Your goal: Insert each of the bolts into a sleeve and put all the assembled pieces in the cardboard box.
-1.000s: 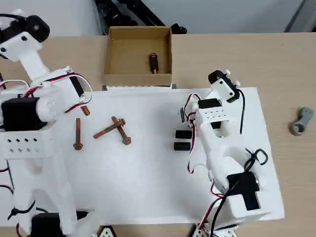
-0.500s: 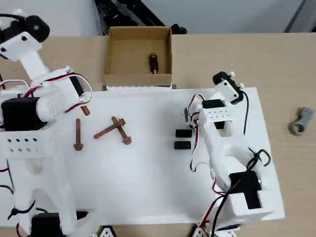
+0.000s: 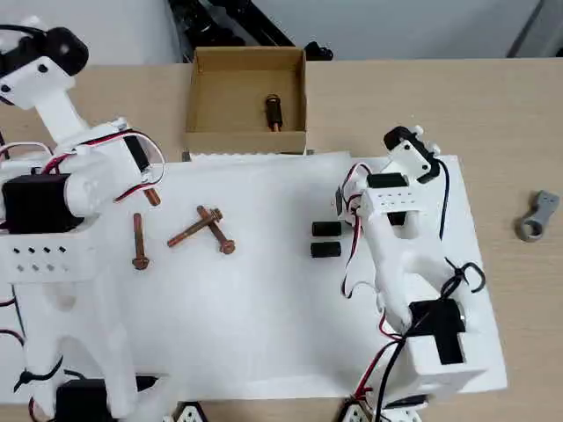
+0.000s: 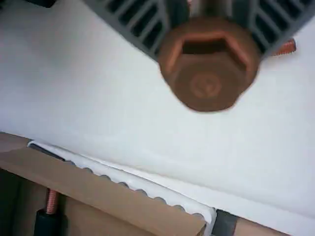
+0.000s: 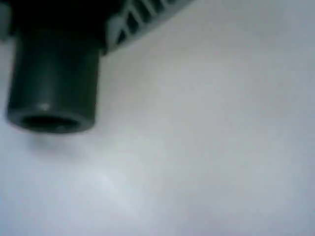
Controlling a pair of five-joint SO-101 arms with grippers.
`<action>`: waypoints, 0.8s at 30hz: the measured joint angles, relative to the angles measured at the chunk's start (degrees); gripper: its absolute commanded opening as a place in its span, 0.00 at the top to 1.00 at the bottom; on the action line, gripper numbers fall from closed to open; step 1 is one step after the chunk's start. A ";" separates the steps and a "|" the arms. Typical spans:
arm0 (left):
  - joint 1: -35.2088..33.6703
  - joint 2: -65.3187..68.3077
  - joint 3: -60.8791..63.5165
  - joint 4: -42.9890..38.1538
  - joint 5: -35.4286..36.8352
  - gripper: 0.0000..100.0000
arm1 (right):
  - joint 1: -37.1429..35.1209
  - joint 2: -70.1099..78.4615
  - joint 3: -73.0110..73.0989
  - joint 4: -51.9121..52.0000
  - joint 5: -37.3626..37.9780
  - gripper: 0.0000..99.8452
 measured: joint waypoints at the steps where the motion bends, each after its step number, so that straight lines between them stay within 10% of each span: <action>1: 0.00 0.00 0.00 0.00 0.00 1.00 | 0.00 0.00 -0.18 0.70 0.70 0.97; 24: 0.00 0.00 0.00 -0.53 0.00 1.00 | -2.11 -6.95 -29.71 37.10 21.45 0.98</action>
